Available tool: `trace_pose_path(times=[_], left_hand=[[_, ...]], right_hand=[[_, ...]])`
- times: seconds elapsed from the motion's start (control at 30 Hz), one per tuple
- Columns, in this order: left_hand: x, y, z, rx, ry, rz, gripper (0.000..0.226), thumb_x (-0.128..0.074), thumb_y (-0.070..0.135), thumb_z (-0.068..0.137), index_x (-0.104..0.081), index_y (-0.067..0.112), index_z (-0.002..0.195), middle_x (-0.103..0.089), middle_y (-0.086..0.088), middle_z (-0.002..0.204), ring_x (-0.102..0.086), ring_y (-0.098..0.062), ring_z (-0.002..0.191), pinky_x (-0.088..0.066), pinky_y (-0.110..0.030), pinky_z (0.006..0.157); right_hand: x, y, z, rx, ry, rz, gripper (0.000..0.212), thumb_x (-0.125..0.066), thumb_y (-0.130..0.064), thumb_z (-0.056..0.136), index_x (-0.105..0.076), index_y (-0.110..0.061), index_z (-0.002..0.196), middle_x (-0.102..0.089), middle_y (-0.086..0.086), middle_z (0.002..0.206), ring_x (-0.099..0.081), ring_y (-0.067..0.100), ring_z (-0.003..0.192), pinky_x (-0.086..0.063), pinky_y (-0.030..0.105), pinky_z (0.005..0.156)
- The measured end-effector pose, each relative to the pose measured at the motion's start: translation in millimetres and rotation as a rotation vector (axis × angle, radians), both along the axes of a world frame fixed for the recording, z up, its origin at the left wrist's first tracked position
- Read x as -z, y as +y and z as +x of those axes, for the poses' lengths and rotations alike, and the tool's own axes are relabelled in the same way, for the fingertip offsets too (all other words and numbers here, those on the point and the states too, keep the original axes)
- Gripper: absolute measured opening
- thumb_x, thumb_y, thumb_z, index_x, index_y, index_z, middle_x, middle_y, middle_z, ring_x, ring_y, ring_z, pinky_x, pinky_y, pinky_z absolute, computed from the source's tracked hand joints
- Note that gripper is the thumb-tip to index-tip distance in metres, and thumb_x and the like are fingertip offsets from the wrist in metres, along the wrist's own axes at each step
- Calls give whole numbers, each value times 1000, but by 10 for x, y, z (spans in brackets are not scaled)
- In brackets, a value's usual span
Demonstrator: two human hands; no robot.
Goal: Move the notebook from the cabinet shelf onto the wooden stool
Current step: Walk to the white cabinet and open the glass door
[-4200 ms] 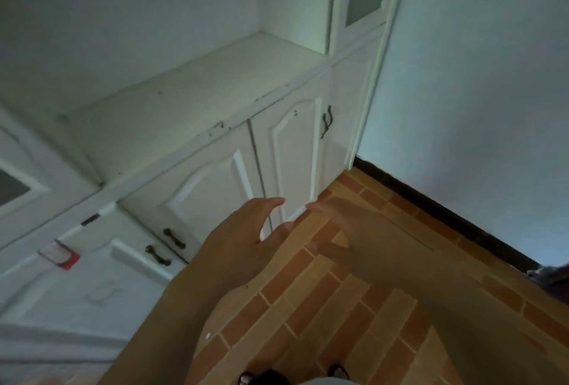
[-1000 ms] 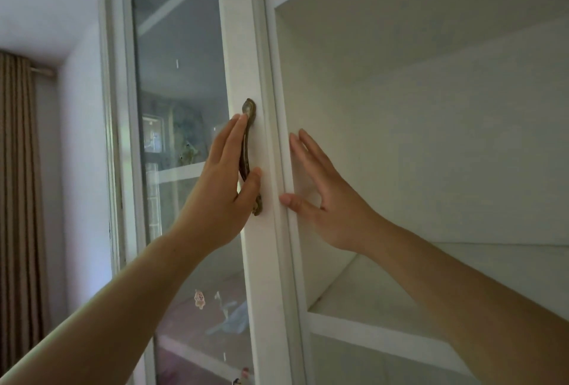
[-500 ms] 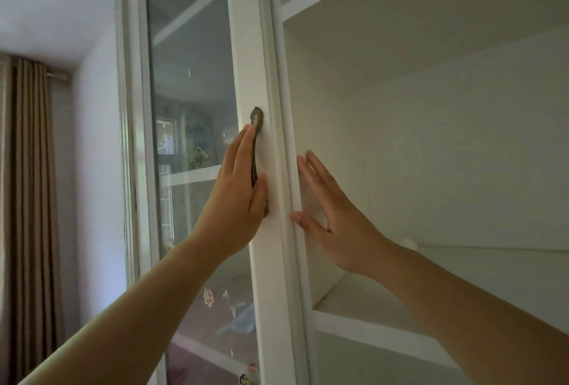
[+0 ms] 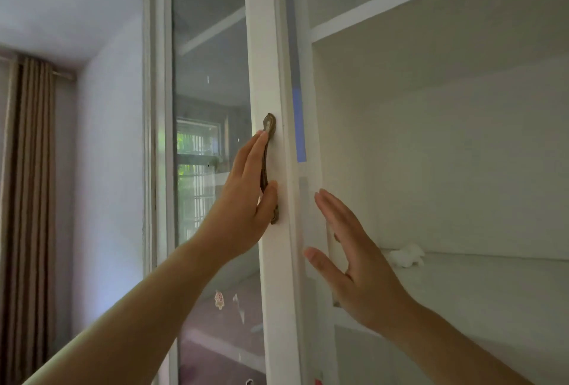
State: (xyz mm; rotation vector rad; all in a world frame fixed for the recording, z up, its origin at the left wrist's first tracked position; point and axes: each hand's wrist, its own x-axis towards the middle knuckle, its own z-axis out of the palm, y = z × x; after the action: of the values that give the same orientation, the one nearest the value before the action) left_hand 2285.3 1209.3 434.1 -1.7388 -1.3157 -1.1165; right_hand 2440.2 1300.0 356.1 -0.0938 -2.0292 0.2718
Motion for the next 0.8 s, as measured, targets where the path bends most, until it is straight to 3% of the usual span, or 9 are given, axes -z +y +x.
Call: trace_pose_path(times=[0.1, 0.2, 0.27, 0.33, 0.47, 0.6, 0.8], left_hand=[[-1, -124, -43, 36, 2, -6, 64, -43, 12, 93, -9, 18, 146, -17, 2, 151, -27, 29, 103, -25, 6, 87], [0, -238, -82, 66, -7, -15, 64, -43, 13, 93, -9, 18, 146, -16, 3, 151, -32, 24, 98, -27, 4, 87], [-1, -309, -106, 84, -10, -19, 64, -43, 14, 93, -9, 19, 146, -16, 3, 151, -36, 12, 102, -28, 2, 89], [-3, -378, -127, 94, -9, -22, 64, -43, 15, 93, -9, 20, 146, -16, 3, 151, -33, 15, 102, -27, 2, 92], [-13, -500, -177, 113, -15, -29, 63, -42, 17, 93, -8, 18, 146, -14, 2, 152, -25, 5, 125, -25, -8, 103], [-18, -621, -226, 164, -13, -30, 63, -42, 16, 93, -8, 17, 146, -13, 2, 153, -21, 13, 116, -23, -1, 97], [-9, -812, -306, 221, -27, -26, 61, -41, 16, 94, -9, 17, 146, -13, 3, 153, -20, 5, 127, -32, -27, 107]], right_hand=[[198, -180, -49, -17, 38, -24, 62, -40, -55, 87, -12, -43, 142, -10, -32, 149, -15, -5, 137, -30, 38, 110], [395, -350, -152, -19, 38, -33, 65, -38, -62, 85, -10, -45, 141, -8, -34, 148, -16, -6, 136, -35, 37, 107], [476, -440, -238, -4, 29, -38, 65, -38, -63, 84, -5, -50, 139, -6, -35, 148, -16, -8, 135, -37, 34, 106], [520, -523, -315, -1, 35, -45, 65, -39, -63, 84, -1, -53, 137, -5, -34, 148, -18, -7, 135, -39, 30, 104], [537, -690, -408, 20, 22, -110, 63, -32, -72, 79, 7, -66, 128, -1, -40, 143, -26, -9, 130, -44, 16, 94], [545, -866, -439, 17, 8, -193, 69, -46, -53, 82, 4, -68, 126, -12, -43, 138, -42, -3, 123, -46, 17, 92], [555, -1142, -476, 14, 25, -215, 69, -49, -45, 84, -2, -60, 133, -15, -42, 141, -40, -4, 124, -45, 16, 93]])
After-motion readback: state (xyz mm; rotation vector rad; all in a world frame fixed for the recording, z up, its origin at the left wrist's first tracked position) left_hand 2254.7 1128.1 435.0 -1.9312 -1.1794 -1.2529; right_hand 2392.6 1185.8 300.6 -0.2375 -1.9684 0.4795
